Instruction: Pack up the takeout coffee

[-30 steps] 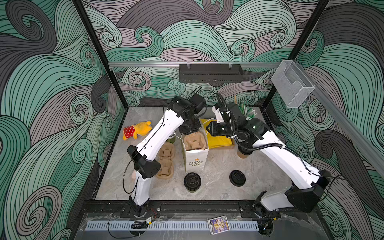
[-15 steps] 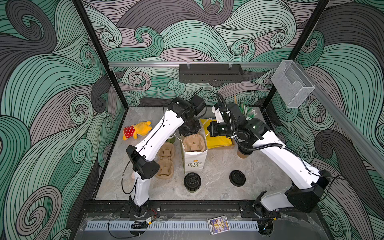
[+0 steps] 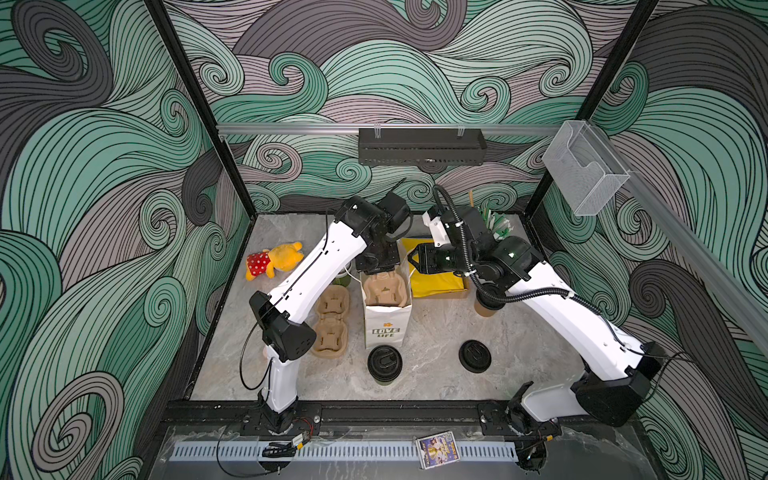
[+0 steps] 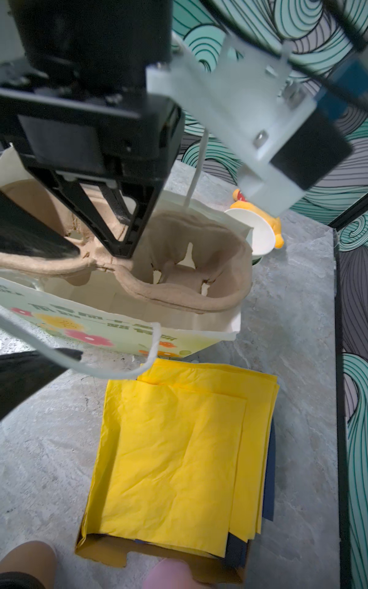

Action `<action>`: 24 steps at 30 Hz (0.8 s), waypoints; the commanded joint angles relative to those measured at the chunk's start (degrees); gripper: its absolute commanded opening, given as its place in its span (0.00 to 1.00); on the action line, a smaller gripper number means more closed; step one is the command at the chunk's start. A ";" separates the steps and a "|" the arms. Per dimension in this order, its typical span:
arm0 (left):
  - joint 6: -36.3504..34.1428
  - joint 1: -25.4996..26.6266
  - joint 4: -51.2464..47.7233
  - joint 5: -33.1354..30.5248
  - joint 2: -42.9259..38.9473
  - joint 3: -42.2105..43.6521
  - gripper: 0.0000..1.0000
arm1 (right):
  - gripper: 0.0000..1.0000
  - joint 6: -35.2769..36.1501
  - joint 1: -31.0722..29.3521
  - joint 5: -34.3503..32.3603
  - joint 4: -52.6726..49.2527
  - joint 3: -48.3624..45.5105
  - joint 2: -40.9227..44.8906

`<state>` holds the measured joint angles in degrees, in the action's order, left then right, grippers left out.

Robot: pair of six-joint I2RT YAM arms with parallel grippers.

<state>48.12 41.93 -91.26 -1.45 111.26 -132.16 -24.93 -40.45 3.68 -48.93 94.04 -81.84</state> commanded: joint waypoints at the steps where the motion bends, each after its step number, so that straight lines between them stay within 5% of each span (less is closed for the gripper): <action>1: -2.36 0.34 -0.35 1.06 -1.93 0.14 0.00 | 0.58 7.26 2.71 1.61 -2.90 3.05 4.86; 9: -4.78 0.26 1.16 1.72 -2.37 1.77 0.00 | 0.61 18.15 14.04 12.71 -4.20 4.41 2.08; 24: -4.84 0.32 2.12 2.18 -2.81 3.86 0.00 | 0.64 22.16 16.03 27.95 -8.95 19.45 -20.24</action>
<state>43.99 41.93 -89.23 -0.36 110.21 -128.92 -4.91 -24.40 27.35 -54.85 111.02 -101.41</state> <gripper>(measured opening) 0.280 0.640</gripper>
